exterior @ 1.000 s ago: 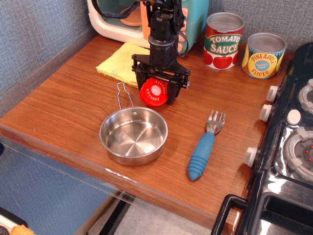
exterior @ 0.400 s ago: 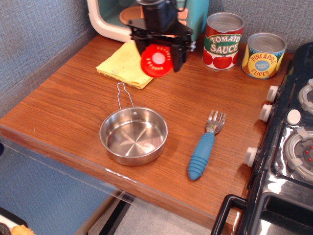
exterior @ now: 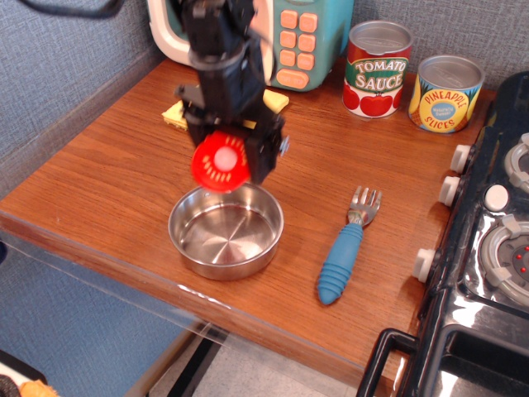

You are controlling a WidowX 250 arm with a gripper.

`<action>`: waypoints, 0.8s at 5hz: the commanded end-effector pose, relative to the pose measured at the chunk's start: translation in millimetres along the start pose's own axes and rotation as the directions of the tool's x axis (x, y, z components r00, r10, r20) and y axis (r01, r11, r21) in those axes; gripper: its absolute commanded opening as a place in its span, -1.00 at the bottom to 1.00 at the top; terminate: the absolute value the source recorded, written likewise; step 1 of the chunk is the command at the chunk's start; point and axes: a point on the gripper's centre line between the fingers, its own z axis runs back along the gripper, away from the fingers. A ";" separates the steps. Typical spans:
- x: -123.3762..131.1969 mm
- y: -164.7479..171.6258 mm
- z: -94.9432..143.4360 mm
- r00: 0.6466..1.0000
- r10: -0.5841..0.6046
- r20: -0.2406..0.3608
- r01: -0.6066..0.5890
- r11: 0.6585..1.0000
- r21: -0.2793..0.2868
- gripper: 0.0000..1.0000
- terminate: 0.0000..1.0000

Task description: Put the tomato into the pot.

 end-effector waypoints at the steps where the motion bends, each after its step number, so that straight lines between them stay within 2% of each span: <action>1: -7.7 9.8 9.4 0.999 -0.017 0.027 0.016 0.999 0.038 -1.00 -1.00; 2: -11.1 6.1 6.4 0.999 -0.035 0.008 0.035 0.998 0.052 1.00 -1.00; 3: -9.3 4.7 5.3 0.999 -0.043 -0.001 0.043 0.998 0.054 1.00 -1.00; 4: -4.9 5.6 15.5 0.999 -0.036 0.021 0.035 0.998 0.046 1.00 -1.00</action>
